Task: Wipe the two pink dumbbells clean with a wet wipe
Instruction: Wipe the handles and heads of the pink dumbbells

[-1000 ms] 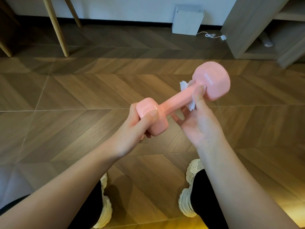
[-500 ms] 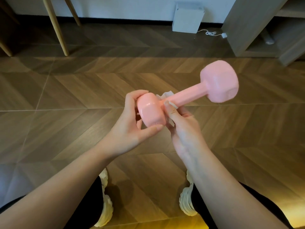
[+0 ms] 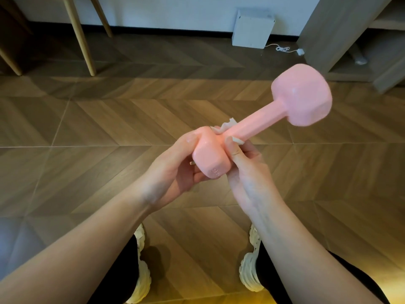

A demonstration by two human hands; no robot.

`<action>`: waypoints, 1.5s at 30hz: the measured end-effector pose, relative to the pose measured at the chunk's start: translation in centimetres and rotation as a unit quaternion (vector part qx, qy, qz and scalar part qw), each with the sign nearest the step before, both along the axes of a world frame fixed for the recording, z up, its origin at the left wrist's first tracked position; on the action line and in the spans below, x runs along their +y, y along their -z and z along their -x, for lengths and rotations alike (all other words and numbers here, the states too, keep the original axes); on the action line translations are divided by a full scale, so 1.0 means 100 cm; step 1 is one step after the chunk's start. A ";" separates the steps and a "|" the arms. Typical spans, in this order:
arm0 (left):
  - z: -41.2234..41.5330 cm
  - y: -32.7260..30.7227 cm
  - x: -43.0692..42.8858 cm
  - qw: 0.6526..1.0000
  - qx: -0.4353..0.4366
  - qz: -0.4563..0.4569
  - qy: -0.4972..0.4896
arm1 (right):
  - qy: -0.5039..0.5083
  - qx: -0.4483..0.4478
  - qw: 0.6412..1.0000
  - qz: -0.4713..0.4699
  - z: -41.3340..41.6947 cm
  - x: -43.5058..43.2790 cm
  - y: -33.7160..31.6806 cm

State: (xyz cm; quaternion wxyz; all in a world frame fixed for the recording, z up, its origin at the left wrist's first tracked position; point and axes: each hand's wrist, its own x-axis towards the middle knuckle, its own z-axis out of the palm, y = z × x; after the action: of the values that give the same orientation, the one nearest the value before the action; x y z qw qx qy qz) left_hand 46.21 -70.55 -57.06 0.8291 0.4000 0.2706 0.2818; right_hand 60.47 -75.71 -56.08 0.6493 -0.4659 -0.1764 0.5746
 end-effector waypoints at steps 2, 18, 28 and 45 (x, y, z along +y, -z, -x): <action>0.002 0.002 -0.002 0.998 0.000 -0.067 -0.016 | 0.008 -0.009 1.000 -0.003 0.000 0.000 -0.002; -0.003 -0.008 0.001 0.999 0.007 0.035 0.040 | 0.002 -0.110 0.993 0.044 -0.005 -0.004 -0.002; 0.006 -0.010 0.010 0.997 -0.024 0.070 0.026 | -0.174 -0.064 0.982 -0.034 -0.020 0.000 -0.004; -0.002 -0.001 -0.004 0.898 0.119 -0.416 -0.078 | 0.039 -0.009 0.997 0.069 0.002 -0.006 -0.006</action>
State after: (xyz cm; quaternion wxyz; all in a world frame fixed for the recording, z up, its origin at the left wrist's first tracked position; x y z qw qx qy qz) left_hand 46.40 -71.00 -56.96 0.5242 0.7166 0.2557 0.3825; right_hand 60.24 -76.30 -55.50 0.6362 -0.5213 -0.1241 0.5551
